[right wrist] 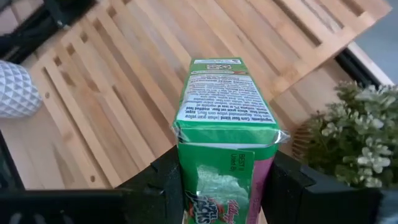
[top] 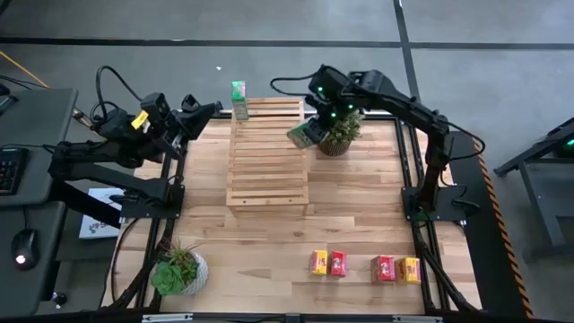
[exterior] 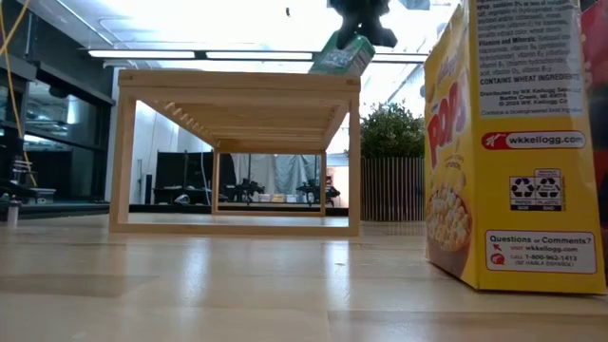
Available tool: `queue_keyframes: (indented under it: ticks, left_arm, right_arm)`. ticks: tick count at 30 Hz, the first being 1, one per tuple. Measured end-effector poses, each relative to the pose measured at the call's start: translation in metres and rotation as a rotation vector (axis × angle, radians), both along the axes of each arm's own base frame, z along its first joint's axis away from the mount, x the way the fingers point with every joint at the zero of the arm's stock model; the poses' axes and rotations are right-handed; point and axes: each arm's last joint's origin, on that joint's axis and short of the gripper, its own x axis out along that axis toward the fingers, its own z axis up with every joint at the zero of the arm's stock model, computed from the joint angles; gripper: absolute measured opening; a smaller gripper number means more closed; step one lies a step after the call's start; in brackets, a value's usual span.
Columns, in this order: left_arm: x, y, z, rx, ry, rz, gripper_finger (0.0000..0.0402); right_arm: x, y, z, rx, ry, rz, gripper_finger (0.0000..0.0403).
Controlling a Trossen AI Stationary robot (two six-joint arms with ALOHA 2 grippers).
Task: Stack cereal on shelf
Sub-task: Put the green cereal box aligned with the other green cereal box on the shelf
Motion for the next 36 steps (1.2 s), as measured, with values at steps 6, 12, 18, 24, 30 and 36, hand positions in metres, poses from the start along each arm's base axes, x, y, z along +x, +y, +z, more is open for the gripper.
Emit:
queue_keyframes:
  ticks: [6, 12, 18, 24, 30, 36]
  left_arm:
    - [0.000, 0.000, 0.000, 0.016, 0.002, 0.004, 0.0000]
    - [0.000, 0.000, 0.000, 0.016, 0.003, 0.004, 0.0000]
    - [0.000, 0.000, 0.000, 0.017, 0.004, 0.005, 0.0000]
    - [0.000, 0.000, 0.000, 0.017, 0.004, 0.005, 0.0000]
    - [0.000, 0.000, 0.000, 0.017, 0.004, 0.006, 0.0000]
    - [0.000, 0.000, 0.000, 0.019, 0.004, 0.006, 0.0000]
  right_arm:
    - [0.005, -0.001, -0.004, -0.007, -0.015, 0.002, 0.0151]
    - [0.008, -0.001, -0.004, -0.027, -0.025, 0.029, 0.0151]
    - [0.019, -0.001, -0.015, -0.034, -0.001, 0.068, 0.0151]
    - [0.023, -0.003, -0.018, -0.046, -0.001, 0.088, 0.0165]
    - [0.027, -0.004, -0.017, -0.063, -0.038, 0.089, 0.0205]
    - [0.032, -0.005, -0.014, -0.085, -0.094, 0.085, 0.0242]
